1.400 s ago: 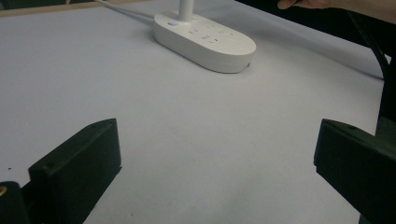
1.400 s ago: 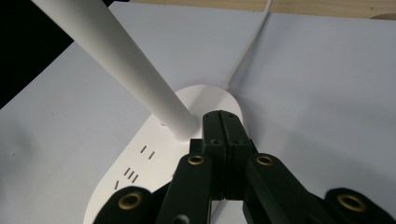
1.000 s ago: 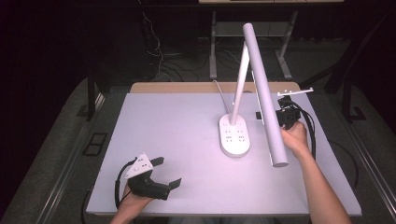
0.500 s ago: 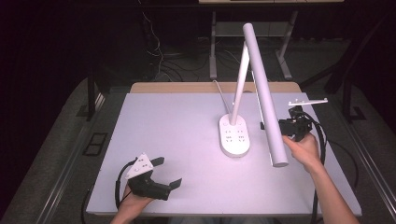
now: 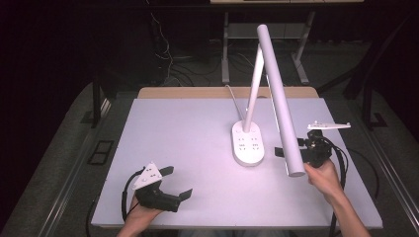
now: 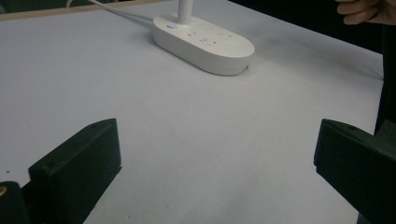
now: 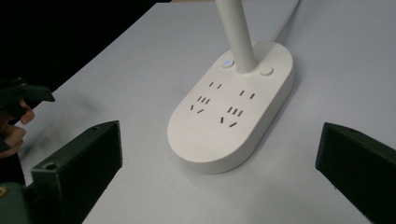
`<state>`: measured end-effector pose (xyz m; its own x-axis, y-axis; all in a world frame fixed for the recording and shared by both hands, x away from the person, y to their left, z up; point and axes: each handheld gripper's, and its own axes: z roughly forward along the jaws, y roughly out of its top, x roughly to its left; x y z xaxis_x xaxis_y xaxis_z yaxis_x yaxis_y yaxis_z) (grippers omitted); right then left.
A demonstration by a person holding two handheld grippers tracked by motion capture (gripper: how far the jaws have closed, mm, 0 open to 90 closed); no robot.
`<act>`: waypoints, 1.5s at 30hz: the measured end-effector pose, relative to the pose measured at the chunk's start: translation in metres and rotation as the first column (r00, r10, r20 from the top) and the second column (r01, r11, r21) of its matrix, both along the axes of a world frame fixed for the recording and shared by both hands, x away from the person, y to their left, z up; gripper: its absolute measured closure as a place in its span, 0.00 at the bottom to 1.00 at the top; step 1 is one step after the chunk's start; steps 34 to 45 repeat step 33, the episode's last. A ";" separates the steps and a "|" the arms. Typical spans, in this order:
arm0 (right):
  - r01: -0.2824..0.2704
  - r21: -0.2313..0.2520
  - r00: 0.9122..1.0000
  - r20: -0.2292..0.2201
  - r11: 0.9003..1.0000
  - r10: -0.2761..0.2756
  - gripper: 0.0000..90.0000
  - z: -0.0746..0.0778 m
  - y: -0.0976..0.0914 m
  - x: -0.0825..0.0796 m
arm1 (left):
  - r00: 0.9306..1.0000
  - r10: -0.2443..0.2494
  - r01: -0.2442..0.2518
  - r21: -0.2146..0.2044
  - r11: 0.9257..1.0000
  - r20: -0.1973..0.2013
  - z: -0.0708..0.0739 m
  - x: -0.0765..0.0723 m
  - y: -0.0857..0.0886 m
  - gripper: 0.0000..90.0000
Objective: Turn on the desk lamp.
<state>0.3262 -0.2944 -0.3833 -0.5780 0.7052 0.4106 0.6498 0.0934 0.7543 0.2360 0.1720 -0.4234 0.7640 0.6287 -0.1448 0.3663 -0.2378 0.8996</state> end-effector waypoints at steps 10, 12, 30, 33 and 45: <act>-0.024 0.016 0.999 0.035 1.000 0.024 0.00 -0.007 0.003 -0.030 | 1.000 0.000 0.000 0.003 1.000 0.001 0.000 0.000 0.000 0.00; -0.025 0.025 0.999 0.036 0.999 0.024 0.00 -0.010 0.004 -0.036 | 1.000 -0.001 0.001 0.005 1.000 0.002 0.000 0.000 0.000 0.00; -0.046 -0.022 0.997 0.062 0.999 0.048 0.00 -0.033 0.009 -0.074 | 1.000 -0.002 0.002 0.008 1.000 0.002 0.000 0.000 -0.001 0.00; -0.048 -0.020 0.997 0.057 0.999 0.049 0.00 -0.036 0.008 -0.077 | 1.000 -0.004 0.004 0.010 1.000 0.001 0.000 0.001 -0.001 0.00; -0.048 -0.020 0.997 0.057 0.999 0.049 0.00 -0.036 0.008 -0.077 | 1.000 -0.004 0.004 0.010 1.000 0.001 0.000 0.001 -0.001 0.00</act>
